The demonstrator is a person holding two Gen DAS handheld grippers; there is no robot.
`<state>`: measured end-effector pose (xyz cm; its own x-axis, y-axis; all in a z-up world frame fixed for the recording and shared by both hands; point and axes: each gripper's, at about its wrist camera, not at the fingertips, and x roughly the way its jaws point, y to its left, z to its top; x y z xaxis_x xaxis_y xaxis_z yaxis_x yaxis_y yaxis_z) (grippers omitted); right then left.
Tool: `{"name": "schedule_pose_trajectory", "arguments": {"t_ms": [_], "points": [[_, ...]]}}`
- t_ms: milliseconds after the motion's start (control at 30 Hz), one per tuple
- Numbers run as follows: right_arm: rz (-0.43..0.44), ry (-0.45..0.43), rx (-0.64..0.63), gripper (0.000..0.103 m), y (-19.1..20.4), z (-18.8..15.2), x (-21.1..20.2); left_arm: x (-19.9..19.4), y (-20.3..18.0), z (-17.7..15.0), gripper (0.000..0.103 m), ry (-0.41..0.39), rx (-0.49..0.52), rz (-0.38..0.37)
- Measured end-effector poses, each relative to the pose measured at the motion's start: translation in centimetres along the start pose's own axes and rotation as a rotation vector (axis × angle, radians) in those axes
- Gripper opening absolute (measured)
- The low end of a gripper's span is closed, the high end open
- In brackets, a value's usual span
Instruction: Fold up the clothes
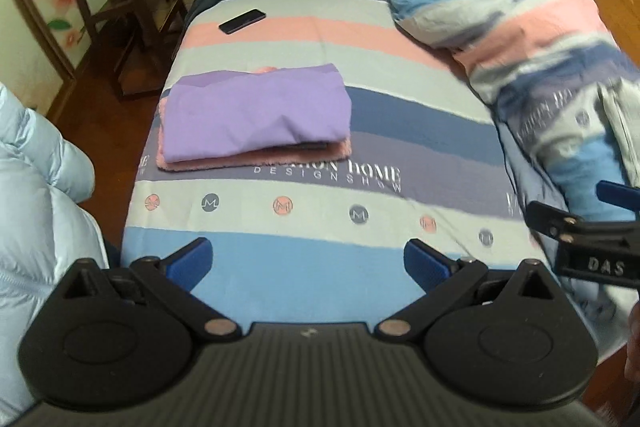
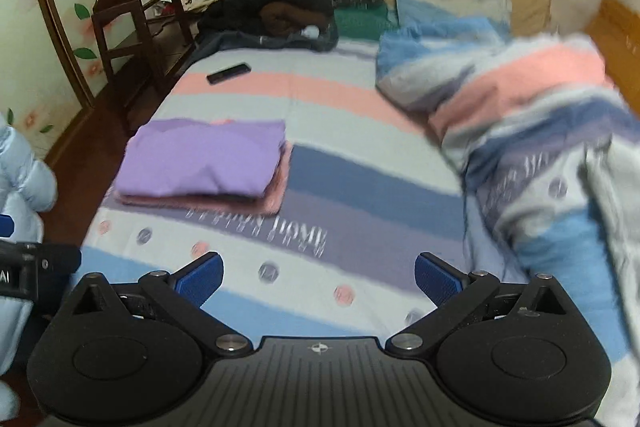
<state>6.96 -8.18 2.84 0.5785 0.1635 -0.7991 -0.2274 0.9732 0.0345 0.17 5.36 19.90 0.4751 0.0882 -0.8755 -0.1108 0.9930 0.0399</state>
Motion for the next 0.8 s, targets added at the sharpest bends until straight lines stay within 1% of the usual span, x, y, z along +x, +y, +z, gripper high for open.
{"name": "schedule_pose_trajectory", "arguments": {"t_ms": [67, 167, 300, 367, 533, 700, 800], "points": [[0.006, 0.02, 0.012, 0.103, -0.6, -1.1, -0.3, -0.7, -1.1, -1.3, 0.103, -0.001, 0.0, -0.008], [-0.014, 0.025, -0.003, 0.103, -1.1, -2.4, -0.8, -1.3, -2.3, -2.8, 0.103, 0.008, -0.009, 0.0], [-0.039, -0.003, -0.009, 0.103, -1.7, -3.2, -1.7, -1.1, -3.0, -3.6, 0.103, 0.017, -0.01, 0.007], [-0.05, -0.016, -0.004, 0.102, -2.0, -3.6, -2.0, -1.3, -3.0, -4.0, 0.103, 0.004, -0.025, 0.003], [-0.001, -0.029, -0.015, 0.1, -2.0, -4.0, -2.5, -1.9, -3.0, -4.6, 0.103, -0.023, -0.055, 0.004], [0.007, -0.054, -0.055, 0.1, -1.3, -4.0, -3.0, -2.3, -2.8, -4.7, 0.103, -0.028, -0.066, 0.003], [0.013, -0.061, -0.056, 0.099, -1.2, -4.0, -3.1, -2.5, -2.9, -4.8, 0.103, -0.041, -0.061, 0.018]]}}
